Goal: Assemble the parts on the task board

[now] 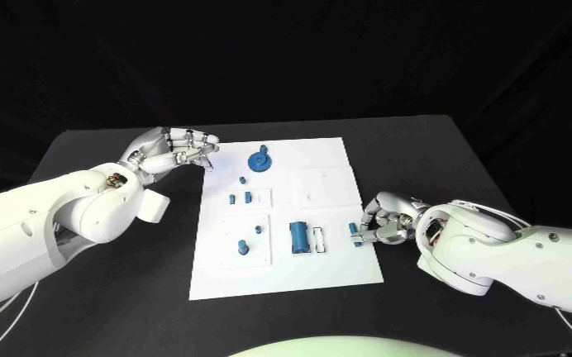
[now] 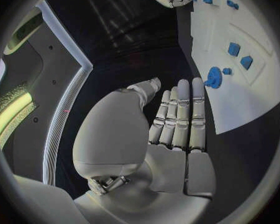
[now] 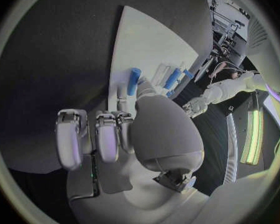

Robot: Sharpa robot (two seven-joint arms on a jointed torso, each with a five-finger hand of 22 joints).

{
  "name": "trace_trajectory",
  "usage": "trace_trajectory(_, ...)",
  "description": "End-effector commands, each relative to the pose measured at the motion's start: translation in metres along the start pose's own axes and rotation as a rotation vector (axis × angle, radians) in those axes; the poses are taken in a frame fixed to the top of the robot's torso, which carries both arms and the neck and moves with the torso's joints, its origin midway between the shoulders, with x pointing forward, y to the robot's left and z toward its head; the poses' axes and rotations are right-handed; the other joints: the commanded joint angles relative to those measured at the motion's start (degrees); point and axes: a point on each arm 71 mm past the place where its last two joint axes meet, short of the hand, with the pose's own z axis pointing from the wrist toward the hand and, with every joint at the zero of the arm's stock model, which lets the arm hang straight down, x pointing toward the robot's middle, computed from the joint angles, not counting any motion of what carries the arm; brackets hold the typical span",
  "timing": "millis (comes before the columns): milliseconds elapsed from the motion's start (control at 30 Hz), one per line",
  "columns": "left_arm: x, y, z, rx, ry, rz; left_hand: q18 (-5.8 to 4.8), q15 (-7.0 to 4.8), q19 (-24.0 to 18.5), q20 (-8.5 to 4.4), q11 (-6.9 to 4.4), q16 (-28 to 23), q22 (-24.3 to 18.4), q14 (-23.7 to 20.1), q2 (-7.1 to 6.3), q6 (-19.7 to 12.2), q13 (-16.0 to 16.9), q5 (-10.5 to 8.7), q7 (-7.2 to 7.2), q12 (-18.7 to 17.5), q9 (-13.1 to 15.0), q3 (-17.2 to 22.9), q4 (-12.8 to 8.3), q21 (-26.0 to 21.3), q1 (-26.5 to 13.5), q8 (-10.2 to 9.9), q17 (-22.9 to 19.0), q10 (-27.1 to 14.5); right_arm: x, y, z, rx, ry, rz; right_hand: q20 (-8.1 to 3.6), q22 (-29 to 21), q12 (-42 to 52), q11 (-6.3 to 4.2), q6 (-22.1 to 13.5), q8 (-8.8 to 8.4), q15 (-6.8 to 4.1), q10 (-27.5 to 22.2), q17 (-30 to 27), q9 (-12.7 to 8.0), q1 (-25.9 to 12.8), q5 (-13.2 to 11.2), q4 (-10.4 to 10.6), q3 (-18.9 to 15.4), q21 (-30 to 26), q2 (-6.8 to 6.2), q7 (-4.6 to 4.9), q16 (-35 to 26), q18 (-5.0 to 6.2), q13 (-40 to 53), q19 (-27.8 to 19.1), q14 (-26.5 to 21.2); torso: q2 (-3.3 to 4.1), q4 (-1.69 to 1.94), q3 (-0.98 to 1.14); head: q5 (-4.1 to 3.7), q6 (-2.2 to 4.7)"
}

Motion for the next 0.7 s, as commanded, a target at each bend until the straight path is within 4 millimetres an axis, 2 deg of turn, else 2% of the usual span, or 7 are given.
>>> trace_trajectory(33, 0.001, -0.001, 0.000, 0.009, 0.008, -0.010, 0.66, 0.26, 0.34, 0.09, -0.01, -0.30, -0.04, -0.04, -0.48, 0.19, -0.08, -0.13, -0.07, 0.38, -0.03, 0.00, 0.18, -0.39, 0.17, 0.14, -0.05, -0.38, 0.004, -0.003, 0.002, 0.023, 0.002, -0.061, 0.13, 13.98, 0.22, -0.03, 0.07, -0.41, 0.12, 5.97, 14.71, -0.37, -0.01, 0.11, 0.30, 0.14, 0.25, 0.31, 0.01, 0.03, 0.02, 15.03, 4.98, 5.79, -0.04, -0.03, -0.05, 0.00, -0.06)
trace_trajectory(133, 0.001, -0.001, -0.001, 0.010, 0.009, -0.010, 0.65, 0.30, 0.34, 0.12, 0.02, -0.29, -0.08, -0.04, -0.41, 0.16, -0.10, -0.13, -0.04, 0.43, -0.04, -0.07, 0.49, -0.48, -0.15, 0.14, -0.05, -0.43, 0.004, -0.002, 0.004, 0.024, -0.006, -0.091, 0.08, 14.04, 0.22, -0.13, 0.18, -0.44, 0.05, 5.97, 14.80, -0.39, 0.39, 0.12, 0.13, 0.19, 0.50, 0.17, -0.09, 0.07, -0.03, 15.03, 5.04, 5.81, -0.06, -0.03, -0.04, 0.02, -0.02)
trace_trajectory(267, 0.000, -0.001, -0.002, 0.010, 0.010, -0.011, 0.65, 0.30, 0.34, 0.12, 0.02, -0.29, -0.08, -0.04, -0.41, 0.16, -0.10, -0.13, -0.04, 0.43, -0.04, -0.07, 0.49, -0.48, -0.15, 0.14, -0.05, -0.43, 0.005, 0.001, 0.008, 0.019, -0.011, -0.149, -0.17, 14.13, 0.22, -0.39, 0.45, -0.80, -0.22, 5.97, 14.89, -0.59, 4.37, 0.21, -0.51, 1.14, 0.82, -0.77, -0.34, 0.10, -0.09, 15.03, 5.12, 5.83, -0.07, 0.00, -0.06, 0.03, 0.03)
trace_trajectory(300, 0.000, -0.001, -0.002, 0.010, 0.009, -0.011, 0.65, 0.30, 0.34, 0.12, 0.02, -0.29, -0.08, -0.04, -0.41, 0.16, -0.10, -0.13, -0.04, 0.43, -0.04, -0.07, 0.49, -0.48, -0.15, 0.14, -0.05, -0.43, 0.006, 0.002, 0.008, 0.016, -0.011, -0.164, -0.24, 14.16, 0.22, -0.48, 0.57, -1.00, -0.31, 5.97, 14.97, -0.74, 6.29, 0.37, -0.62, 2.25, 0.93, -0.91, -0.44, 0.14, -0.11, 15.03, 5.14, 5.85, -0.07, 0.00, -0.06, 0.03, 0.03)
trace_trajectory(333, 0.000, -0.001, -0.002, 0.010, 0.009, -0.010, 0.65, 0.30, 0.34, 0.12, 0.02, -0.29, -0.08, -0.04, -0.41, 0.16, -0.10, -0.13, -0.04, 0.43, -0.04, -0.07, 0.49, -0.48, -0.15, 0.14, -0.05, -0.43, 0.007, 0.003, 0.009, 0.013, -0.010, -0.175, -0.33, 14.16, 0.22, -0.46, 0.85, -1.39, -0.30, 5.97, 15.01, -1.05, 7.86, 0.40, 0.14, 4.39, 0.95, -1.72, -0.40, 0.15, -0.12, 15.03, 5.15, 5.86, -0.06, -0.01, -0.04, 0.04, 0.02)
trace_trajectory(467, 0.000, -0.001, -0.002, 0.009, 0.009, -0.010, 0.65, 0.30, 0.34, 0.12, 0.02, -0.29, -0.08, -0.04, -0.41, 0.16, -0.10, -0.13, -0.04, 0.43, -0.04, -0.07, 0.49, -0.48, -0.15, 0.14, -0.05, -0.43, 0.013, 0.008, 0.010, 0.002, -0.001, -0.206, -0.30, 14.19, 0.22, -0.45, 1.33, -1.90, -0.29, 5.97, 15.07, -1.45, 9.07, 0.36, 0.14, 7.11, 1.06, -3.15, -0.37, 0.18, -0.14, 15.03, 5.18, 5.87, -0.03, -0.05, -0.02, 0.15, -0.08)
trace_trajectory(700, -0.001, -0.001, -0.003, 0.008, 0.008, -0.010, 0.65, 0.30, 0.34, 0.12, 0.02, -0.29, -0.08, -0.04, -0.41, 0.16, -0.10, -0.13, -0.04, 0.43, -0.04, -0.07, 0.49, -0.48, -0.15, 0.14, -0.05, -0.43, 0.018, 0.012, 0.010, -0.001, 0.007, -0.221, -0.32, 14.21, 0.22, -0.48, 1.67, -2.15, -0.31, 5.97, 15.09, -1.65, 9.94, 0.37, 0.01, 8.72, 1.10, -3.58, -0.41, 0.19, -0.15, 15.03, 5.19, 5.88, -0.03, 0.00, -0.04, 0.15, -0.13)
